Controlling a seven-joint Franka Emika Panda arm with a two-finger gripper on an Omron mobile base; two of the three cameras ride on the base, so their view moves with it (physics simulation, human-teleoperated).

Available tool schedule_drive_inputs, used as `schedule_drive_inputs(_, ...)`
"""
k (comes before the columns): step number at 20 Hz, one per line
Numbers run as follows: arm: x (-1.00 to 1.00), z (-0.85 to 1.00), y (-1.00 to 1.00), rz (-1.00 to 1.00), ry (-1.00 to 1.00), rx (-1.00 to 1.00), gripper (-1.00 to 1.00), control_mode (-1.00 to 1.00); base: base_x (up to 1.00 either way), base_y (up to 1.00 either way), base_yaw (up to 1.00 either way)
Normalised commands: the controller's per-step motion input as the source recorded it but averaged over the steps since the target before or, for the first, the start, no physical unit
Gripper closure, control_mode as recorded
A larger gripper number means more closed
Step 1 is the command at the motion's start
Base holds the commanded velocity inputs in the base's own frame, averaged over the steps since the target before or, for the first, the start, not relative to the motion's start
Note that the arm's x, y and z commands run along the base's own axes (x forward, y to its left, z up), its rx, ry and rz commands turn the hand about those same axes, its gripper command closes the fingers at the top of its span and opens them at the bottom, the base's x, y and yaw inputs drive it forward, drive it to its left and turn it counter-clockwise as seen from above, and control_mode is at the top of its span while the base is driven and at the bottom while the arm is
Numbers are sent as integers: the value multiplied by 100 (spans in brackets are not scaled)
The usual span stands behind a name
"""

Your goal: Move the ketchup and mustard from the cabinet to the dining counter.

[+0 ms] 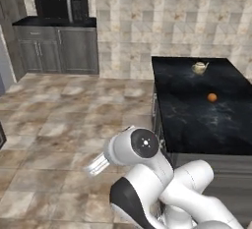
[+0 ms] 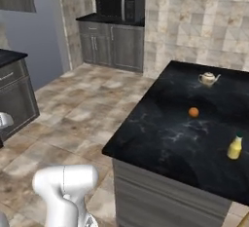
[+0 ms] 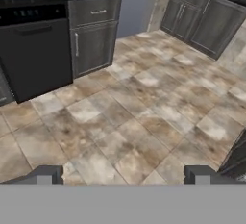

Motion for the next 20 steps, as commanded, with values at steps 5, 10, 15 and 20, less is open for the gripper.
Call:
schedule_drive_inputs(5, 0, 0, 0, 0, 0, 0, -100, 100, 36, 100, 2)
schedule_drive_inputs(10, 0, 0, 0, 0, 0, 0, -100, 100, 50, 83, -3)
schedule_drive_inputs(15, 0, 0, 0, 0, 0, 0, -100, 100, 62, 58, -20)
schedule_drive_inputs(20, 0, 0, 0, 0, 0, 0, -100, 100, 78, 55, -23)
